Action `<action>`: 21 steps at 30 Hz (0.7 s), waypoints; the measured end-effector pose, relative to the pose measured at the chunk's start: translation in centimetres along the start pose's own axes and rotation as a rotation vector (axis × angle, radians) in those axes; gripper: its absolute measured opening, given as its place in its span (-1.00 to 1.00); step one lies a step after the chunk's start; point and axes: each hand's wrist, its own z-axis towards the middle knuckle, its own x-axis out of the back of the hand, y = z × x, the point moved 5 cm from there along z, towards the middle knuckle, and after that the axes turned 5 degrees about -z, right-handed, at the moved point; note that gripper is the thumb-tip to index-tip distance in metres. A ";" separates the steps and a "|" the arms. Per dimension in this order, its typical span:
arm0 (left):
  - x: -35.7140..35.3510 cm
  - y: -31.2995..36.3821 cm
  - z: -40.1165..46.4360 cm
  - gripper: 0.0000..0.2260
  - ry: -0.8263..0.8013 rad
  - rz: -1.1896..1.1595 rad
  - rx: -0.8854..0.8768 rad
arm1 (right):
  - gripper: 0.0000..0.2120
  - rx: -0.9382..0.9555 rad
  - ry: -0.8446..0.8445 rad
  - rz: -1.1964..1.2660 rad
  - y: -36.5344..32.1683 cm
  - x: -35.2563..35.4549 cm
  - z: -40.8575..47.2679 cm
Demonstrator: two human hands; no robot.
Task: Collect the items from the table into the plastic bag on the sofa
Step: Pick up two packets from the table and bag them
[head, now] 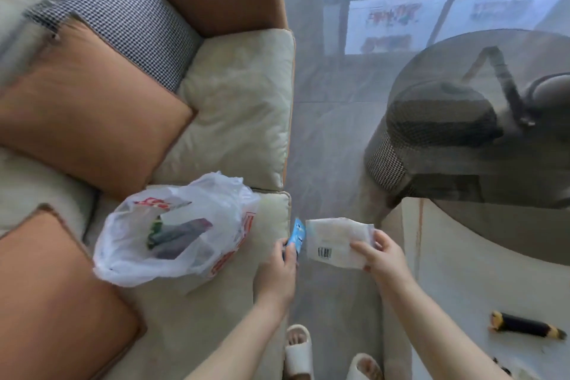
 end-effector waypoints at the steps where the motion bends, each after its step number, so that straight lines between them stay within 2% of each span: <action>1: 2.1 -0.4 0.1 -0.79 0.049 -0.032 -0.005 | -0.85 0.020 -0.023 -0.027 -0.9 -1.8 -0.2; 5: 10.1 -2.8 0.6 -0.76 0.249 -0.217 0.005 | -0.85 0.099 -0.132 -0.087 -4.4 -9.2 -1.7; 9: 16.8 -6.2 2.0 -0.71 0.345 -0.319 0.080 | -0.83 0.123 -0.231 -0.160 -6.1 -16.4 -2.8; 12: 20.5 -8.8 4.0 -0.68 0.339 -0.250 0.181 | -0.87 0.191 -0.275 -0.304 -6.6 -21.2 -3.1; 15: 22.8 -10.4 6.0 -0.62 0.266 -0.166 0.248 | -0.77 0.352 -0.303 -0.528 -7.4 -25.5 -3.7; 21: 25.0 -11.7 10.1 -0.62 0.208 0.023 0.250 | -0.64 0.693 -0.320 -1.038 -7.7 -31.9 -2.3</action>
